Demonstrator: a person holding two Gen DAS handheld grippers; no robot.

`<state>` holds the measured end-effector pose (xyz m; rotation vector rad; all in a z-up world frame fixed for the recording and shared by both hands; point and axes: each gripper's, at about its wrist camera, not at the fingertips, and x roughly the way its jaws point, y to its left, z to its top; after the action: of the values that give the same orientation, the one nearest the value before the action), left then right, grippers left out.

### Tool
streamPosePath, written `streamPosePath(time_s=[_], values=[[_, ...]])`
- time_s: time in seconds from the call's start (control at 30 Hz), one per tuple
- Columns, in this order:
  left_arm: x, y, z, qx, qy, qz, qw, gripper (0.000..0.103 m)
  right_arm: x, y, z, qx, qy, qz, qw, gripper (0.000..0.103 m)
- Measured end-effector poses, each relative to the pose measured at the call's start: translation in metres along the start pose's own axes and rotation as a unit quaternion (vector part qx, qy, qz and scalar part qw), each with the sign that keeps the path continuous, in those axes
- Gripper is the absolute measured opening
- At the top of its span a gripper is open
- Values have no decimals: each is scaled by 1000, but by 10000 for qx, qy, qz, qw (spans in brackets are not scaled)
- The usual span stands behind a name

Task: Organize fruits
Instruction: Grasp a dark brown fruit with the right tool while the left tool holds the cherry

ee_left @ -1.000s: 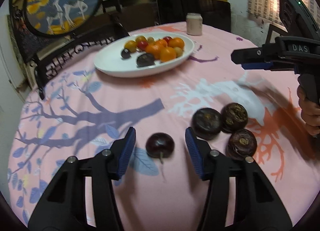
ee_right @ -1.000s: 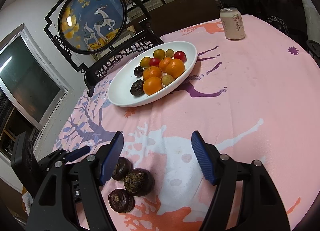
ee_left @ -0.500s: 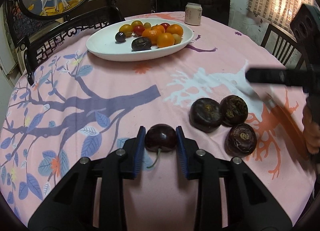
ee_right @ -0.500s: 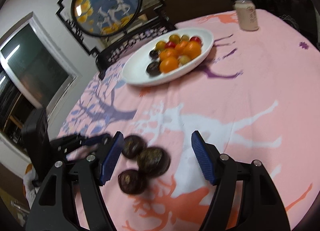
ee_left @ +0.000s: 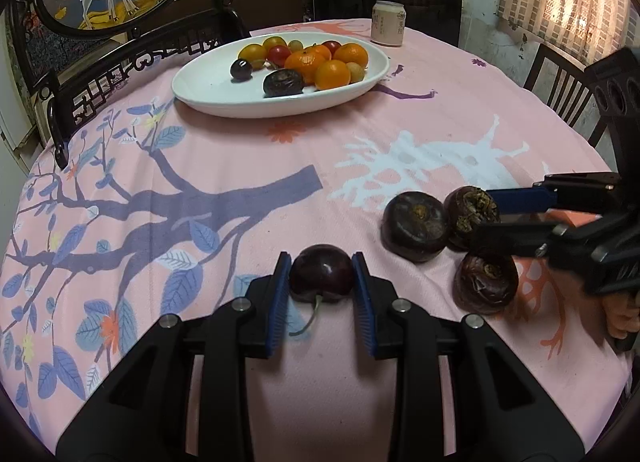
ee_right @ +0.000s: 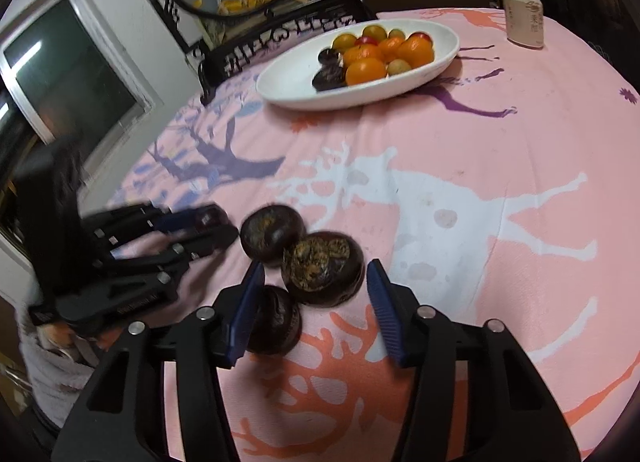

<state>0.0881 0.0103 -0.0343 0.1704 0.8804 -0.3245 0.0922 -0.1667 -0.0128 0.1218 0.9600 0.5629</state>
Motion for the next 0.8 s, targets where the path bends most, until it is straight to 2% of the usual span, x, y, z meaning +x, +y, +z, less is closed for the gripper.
streamPosePath(time_s=[0.13,0.23,0.5,0.53,0.6,0.7,0.8], values=[[0,0,0,4,0,5,10000,31,2,3,0,-143,-76,-159,9997,42],[-1,-1,0,31,-42,43,10000,31,2,4,0,-202,-103,-183,9996,41],[-13,6,7,-177,-334,105,9992,31,-15,-9,8,152,-411,28,9990,36],[-15,8,9,-238,-375,96,9990,31,-18,-12,12,228,-461,124,9986,32],[-18,15,21,-360,-462,113,9982,31,-22,-16,18,365,-498,282,9977,32],[-18,25,42,-488,-538,140,9973,31,-19,-23,37,510,-418,389,9971,32],[-15,30,57,-583,-616,52,9964,31,-7,-22,40,400,-113,450,9981,32]])
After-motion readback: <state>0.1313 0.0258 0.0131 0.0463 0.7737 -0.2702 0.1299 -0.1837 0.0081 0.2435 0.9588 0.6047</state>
